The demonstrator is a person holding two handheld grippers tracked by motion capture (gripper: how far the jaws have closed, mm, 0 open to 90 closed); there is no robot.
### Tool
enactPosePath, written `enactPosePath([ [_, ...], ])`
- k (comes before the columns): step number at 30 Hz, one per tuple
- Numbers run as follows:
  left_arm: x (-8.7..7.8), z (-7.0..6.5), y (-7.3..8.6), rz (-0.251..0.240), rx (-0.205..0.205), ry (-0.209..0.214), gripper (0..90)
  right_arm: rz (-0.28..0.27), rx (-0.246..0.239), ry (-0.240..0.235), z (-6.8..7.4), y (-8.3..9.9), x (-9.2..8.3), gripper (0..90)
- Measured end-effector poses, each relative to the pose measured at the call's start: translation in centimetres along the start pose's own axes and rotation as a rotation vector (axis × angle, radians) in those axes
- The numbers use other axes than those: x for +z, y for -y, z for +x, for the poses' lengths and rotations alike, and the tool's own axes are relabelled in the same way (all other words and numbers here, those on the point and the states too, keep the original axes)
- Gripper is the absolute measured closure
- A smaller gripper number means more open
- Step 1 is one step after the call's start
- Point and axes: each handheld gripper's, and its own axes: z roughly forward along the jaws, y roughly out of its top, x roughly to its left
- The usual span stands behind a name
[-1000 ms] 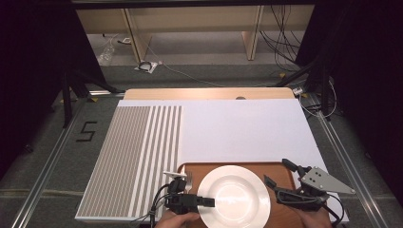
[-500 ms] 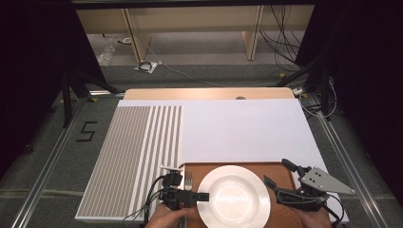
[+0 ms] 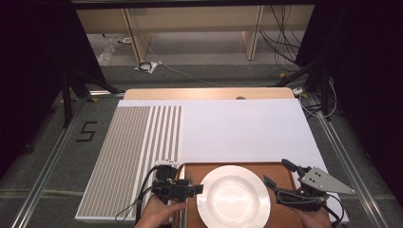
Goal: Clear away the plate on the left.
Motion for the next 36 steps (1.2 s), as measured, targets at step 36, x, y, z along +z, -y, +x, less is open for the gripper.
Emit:
enactPosePath([
  [36, -4.1, 0.2, -0.4, -0.294, 0.322, 0.072, 21.8, -0.005, 0.008, -0.013, 0.0, 0.0, 0.0, 20.3],
])
